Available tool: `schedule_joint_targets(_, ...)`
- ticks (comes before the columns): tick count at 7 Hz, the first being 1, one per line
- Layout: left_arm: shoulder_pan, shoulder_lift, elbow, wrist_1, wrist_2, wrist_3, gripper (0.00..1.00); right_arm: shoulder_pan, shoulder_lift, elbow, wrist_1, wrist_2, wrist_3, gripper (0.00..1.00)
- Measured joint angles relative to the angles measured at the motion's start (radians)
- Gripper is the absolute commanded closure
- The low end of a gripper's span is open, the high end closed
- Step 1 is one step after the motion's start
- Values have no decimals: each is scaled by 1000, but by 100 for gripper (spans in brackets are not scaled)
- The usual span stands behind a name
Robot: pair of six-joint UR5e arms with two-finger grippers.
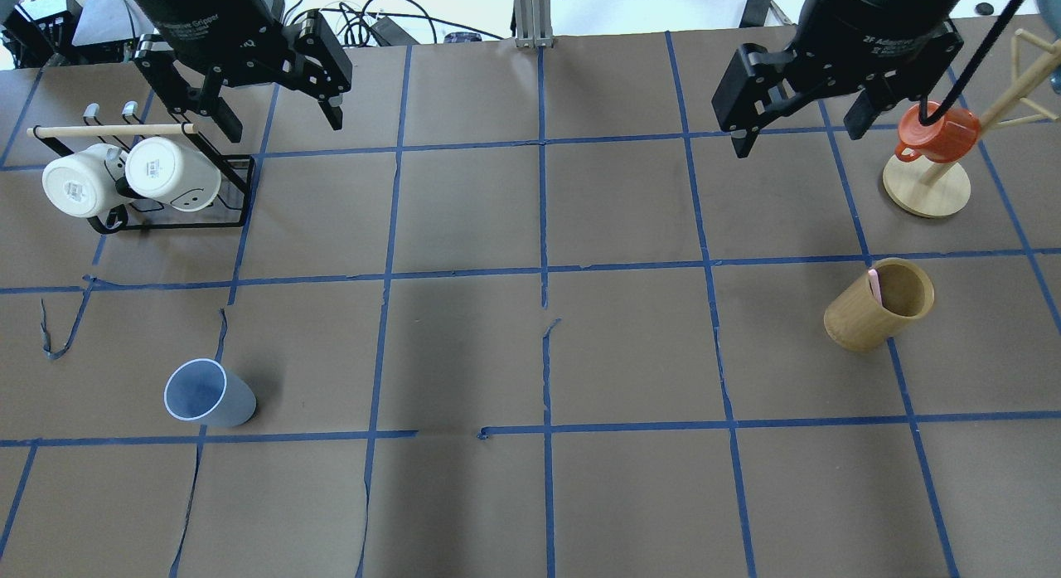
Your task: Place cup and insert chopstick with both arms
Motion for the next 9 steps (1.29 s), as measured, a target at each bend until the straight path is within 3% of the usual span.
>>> schedule_joint_targets(9, -1, 24, -72, 53, 5, 6, 0, -60, 27, -22, -16, 2, 60, 0)
